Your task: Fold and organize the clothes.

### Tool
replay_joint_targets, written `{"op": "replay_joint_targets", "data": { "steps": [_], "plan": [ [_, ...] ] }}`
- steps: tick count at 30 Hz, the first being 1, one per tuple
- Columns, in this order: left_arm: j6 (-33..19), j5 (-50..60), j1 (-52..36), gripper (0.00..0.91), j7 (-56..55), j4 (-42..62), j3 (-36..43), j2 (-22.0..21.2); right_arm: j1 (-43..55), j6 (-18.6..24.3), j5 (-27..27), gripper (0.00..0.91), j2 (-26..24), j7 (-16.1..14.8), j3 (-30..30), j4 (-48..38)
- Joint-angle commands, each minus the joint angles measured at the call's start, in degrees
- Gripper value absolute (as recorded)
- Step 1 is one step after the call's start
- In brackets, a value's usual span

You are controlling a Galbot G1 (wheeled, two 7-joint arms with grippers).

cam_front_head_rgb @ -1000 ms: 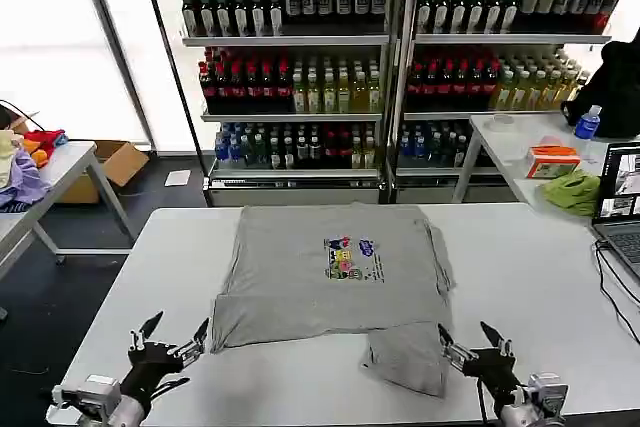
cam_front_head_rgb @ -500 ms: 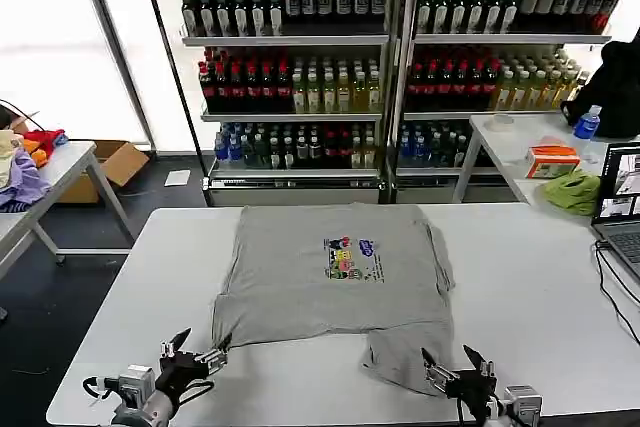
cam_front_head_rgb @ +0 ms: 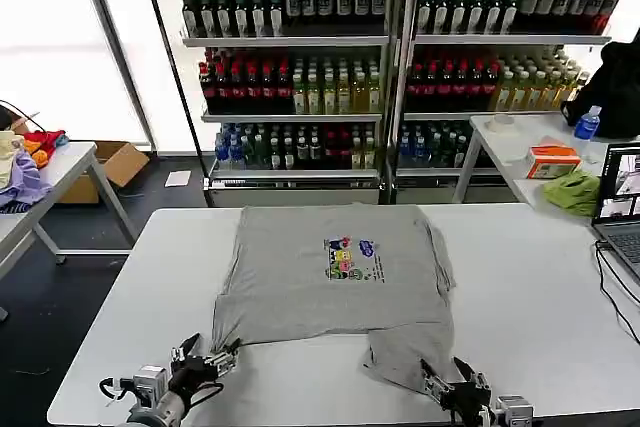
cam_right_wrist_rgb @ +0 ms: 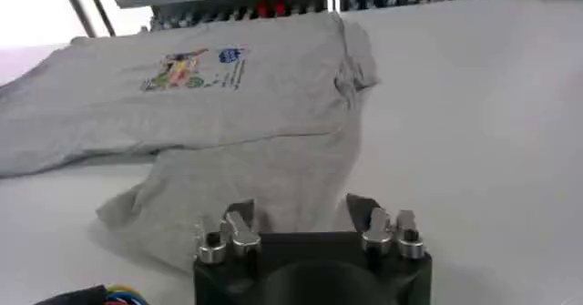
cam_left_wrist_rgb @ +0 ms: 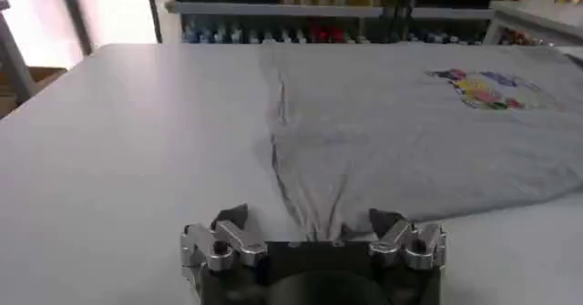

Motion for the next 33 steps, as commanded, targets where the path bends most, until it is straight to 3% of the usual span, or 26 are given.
{"op": "replay_joint_targets", "data": {
  "steps": [1,10,20,26,33],
  "plan": [
    [-0.7,2.6,-0.8,0.01,-0.7,1.0,3.3,-0.7,-0.4,0.0,0.6,0.0,0.1,0.1,-0.6,-0.6],
    [-2.3,3.1,-1.4,0.0,-1.5,1.1,3.7,-0.7,-0.4,0.8,3.5,0.0,0.0,-0.6,-0.1,-0.2],
    [-3.2,2.2,-0.7,0.0,-2.9,-3.7,1.6,-0.8,-1.9,6.1,11.1,0.0,-1.4,-4.1,1.3,3.2],
    [-1.1,-0.4,3.6,0.0,-4.0,-9.8,-2.2,-0.4,-7.2,5.2,14.5,0.0,-3.5,-3.1,3.6,8.6],
    [0.6,-1.1,13.3,0.0,-3.9,-16.8,-7.2,-1.0,-15.8,4.1,14.0,0.0,-4.3,-3.9,6.8,13.8]
  ]
}}
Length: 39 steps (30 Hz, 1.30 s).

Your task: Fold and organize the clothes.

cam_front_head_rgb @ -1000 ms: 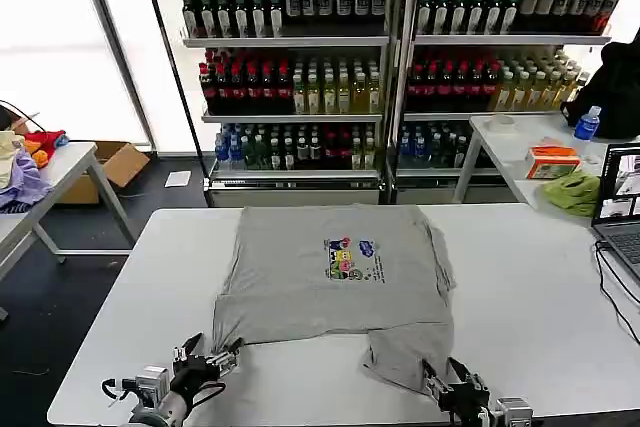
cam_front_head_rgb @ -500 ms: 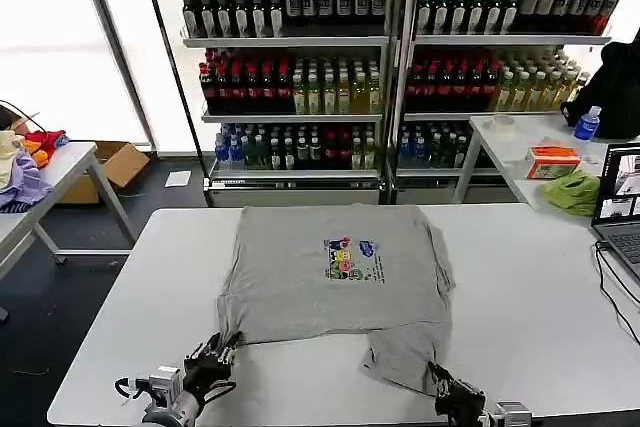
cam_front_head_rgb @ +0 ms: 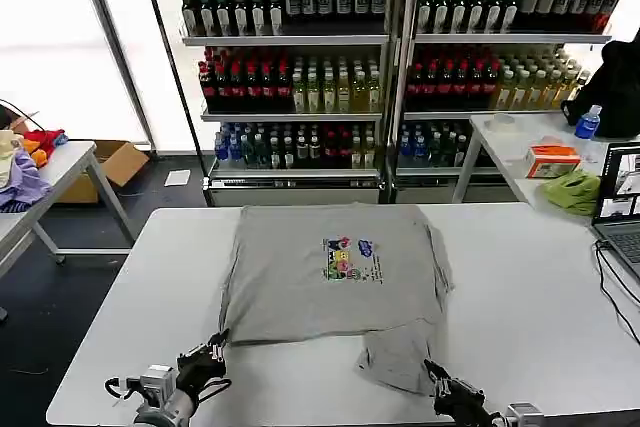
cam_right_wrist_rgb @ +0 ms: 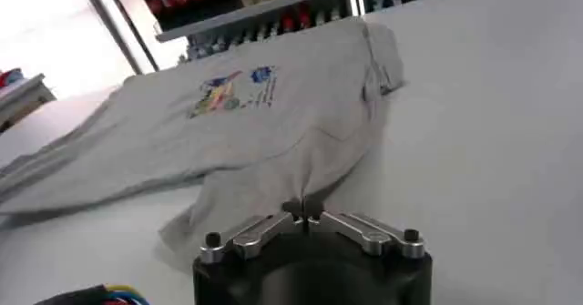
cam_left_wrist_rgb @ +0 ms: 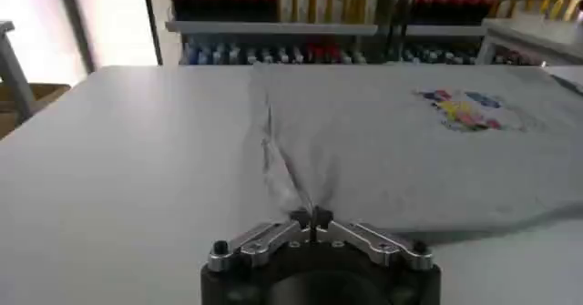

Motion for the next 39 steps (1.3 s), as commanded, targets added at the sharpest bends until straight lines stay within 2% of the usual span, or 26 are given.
{"op": "replay_joint_targets", "data": {
  "steps": [1,9,12,14,15,16,20,25,33,34,36,37,38,39],
  "plan": [
    [1.8,-1.2,12.1,0.0,-0.5,-10.7,-6.6,-0.4,-8.5,0.4,2.6,0.0,-1.1,-0.6,2.8,6.1],
    [3.1,-0.1,18.5,0.0,-0.3,-16.0,-8.7,-2.5,-14.5,3.0,2.9,0.0,-1.7,-1.0,3.4,8.4],
    [3.0,-0.2,16.8,0.0,0.0,-14.5,-7.8,-1.9,-12.2,2.9,1.8,0.0,-1.2,-0.1,1.8,6.4],
    [3.0,-0.5,15.4,0.0,0.2,-13.8,-7.3,-1.4,-10.7,1.5,1.0,0.0,-0.9,1.7,1.4,5.5],
    [3.0,-0.8,14.9,0.0,0.2,-13.4,-7.3,-1.1,-9.9,1.3,0.8,0.605,-0.8,2.8,1.2,5.0],
    [3.0,-1.1,14.6,0.0,0.2,-13.3,-7.3,-0.9,-9.8,1.0,0.5,0.907,-0.7,3.0,1.2,4.9],
    [3.0,-1.8,13.9,0.0,0.2,-12.7,-7.4,-0.4,-6.3,-0.6,-5.7,0.907,-0.1,4.9,0.8,2.6],
    [3.0,-1.8,13.3,0.0,0.3,-11.9,-6.9,-0.6,-3.0,-2.0,-6.2,0.907,0.7,7.0,-2.6,0.4],
    [2.8,-2.0,12.7,0.0,0.4,-11.4,-6.7,-0.8,6.0,-3.7,-7.0,0.907,2.9,9.2,-11.4,-3.1],
    [2.8,-2.0,12.7,0.0,0.4,-11.4,-6.8,-0.8,6.8,-4.1,-7.1,0.856,3.0,9.2,-12.2,-3.3],
    [2.8,-2.1,12.6,0.0,0.5,-11.4,-6.7,-0.8,8.2,-4.8,-7.0,0.584,3.0,9.8,-13.5,-4.1],
    [2.8,-2.2,12.5,0.0,0.5,-11.3,-6.7,-0.9,8.6,-4.7,-7.1,0.191,3.0,9.6,-13.8,-4.6],
    [2.8,-2.2,12.4,0.0,0.5,-11.2,-6.7,-0.9,8.9,-4.6,-7.1,0.0,3.0,9.5,-14.2,-5.0],
    [2.8,-2.2,12.2,0.0,0.5,-11.1,-6.7,-1.0,9.0,-4.6,-7.1,0.0,3.0,9.6,-14.4,-5.3]
  ]
}}
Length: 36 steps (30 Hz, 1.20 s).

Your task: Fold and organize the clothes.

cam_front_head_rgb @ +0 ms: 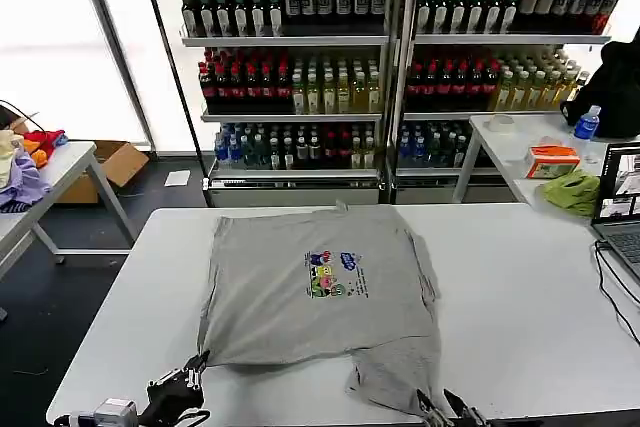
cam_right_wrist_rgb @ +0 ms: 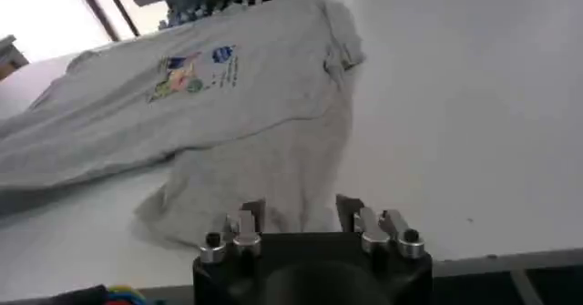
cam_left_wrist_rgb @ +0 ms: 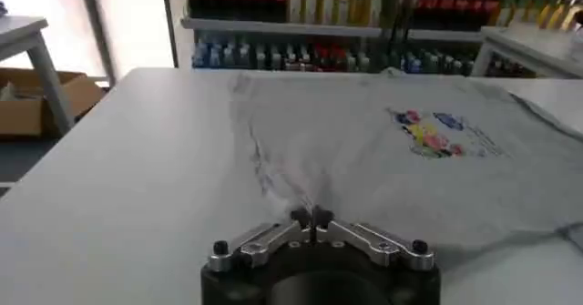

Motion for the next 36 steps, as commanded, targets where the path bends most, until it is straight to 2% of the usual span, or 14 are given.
{"op": "replay_joint_targets", "data": {
  "steps": [1,6,11,15,22,26,32,36],
  "plan": [
    [0.0,-0.4,-0.2,0.0,0.1,0.1,-0.1,-0.1,6.1,-1.5,-1.2,0.0,0.8,1.6,-5.8,-3.3],
    [0.0,-0.7,-0.5,0.0,0.2,0.5,-0.2,-0.1,5.0,-1.5,0.5,0.0,0.6,0.9,-5.7,-2.9],
    [0.0,-1.0,-0.6,0.0,0.3,0.6,-0.3,0.0,1.7,-0.8,3.4,0.0,-0.3,-1.0,-2.6,-1.9],
    [0.0,-1.2,-0.9,0.0,0.4,1.0,-0.2,0.1,0.7,-1.0,5.4,0.0,-0.7,-1.0,-0.3,-1.5],
    [0.1,-1.7,-0.7,0.0,0.3,0.3,-0.4,0.1,-1.9,-1.7,13.1,0.0,-1.5,-2.1,4.1,1.5],
    [0.3,-1.8,1.1,0.0,0.2,-1.1,-0.6,0.0,-8.0,-2.7,16.5,0.0,-3.0,-3.4,8.4,5.9],
    [1.7,-2.2,3.9,0.0,0.2,-3.4,-1.2,0.0,-15.9,-2.4,15.9,0.0,-4.1,-5.8,10.4,11.0],
    [2.1,-2.5,4.5,0.0,0.6,-4.1,-1.7,0.4,-16.7,-2.3,15.9,0.0,-3.5,-7.5,10.0,11.6]
  ]
}}
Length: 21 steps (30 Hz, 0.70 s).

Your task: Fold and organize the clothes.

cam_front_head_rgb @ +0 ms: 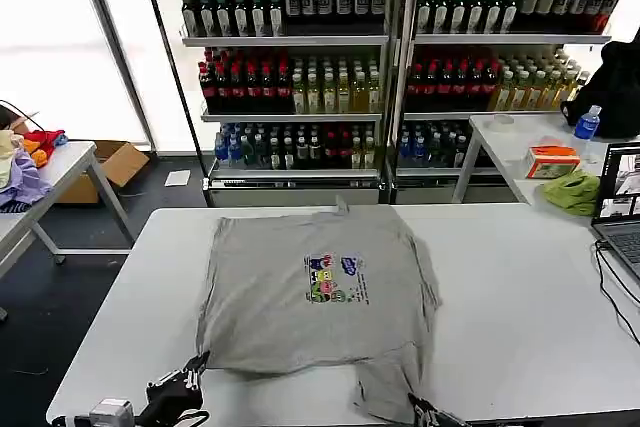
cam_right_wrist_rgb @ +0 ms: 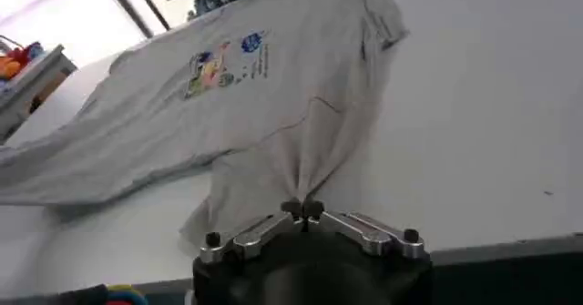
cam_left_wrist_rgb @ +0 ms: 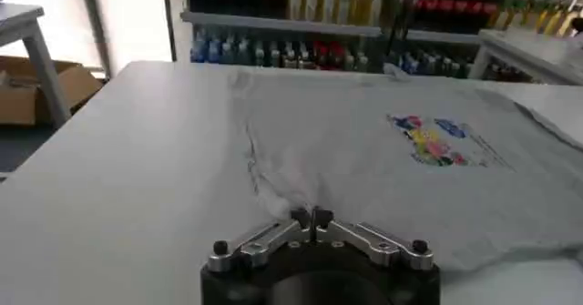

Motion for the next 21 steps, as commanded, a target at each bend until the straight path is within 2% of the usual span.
{"op": "replay_joint_targets", "data": {
  "steps": [1,4,8,16,21],
  "plan": [
    [0.7,-0.5,3.0,0.0,0.3,-2.6,-0.7,0.4,-7.1,0.3,2.9,0.0,-0.4,-3.7,2.8,4.5],
    [0.8,-1.3,3.2,0.0,0.3,-3.1,-1.4,0.6,-7.4,3.5,2.2,0.0,-0.4,-6.4,2.5,4.3],
    [0.8,-2.9,1.0,0.0,-0.1,-2.5,-2.0,1.4,-2.2,8.9,1.1,0.0,0.5,-7.3,1.4,2.3],
    [0.8,-8.6,-7.5,0.0,-1.2,2.6,-2.6,3.8,16.2,10.7,5.7,0.0,2.1,-5.0,0.9,-3.8],
    [0.8,-13.9,-12.9,0.0,-3.3,6.7,-2.2,5.1,23.0,10.9,6.3,0.0,3.4,-3.4,-0.3,-7.7]
  ]
}}
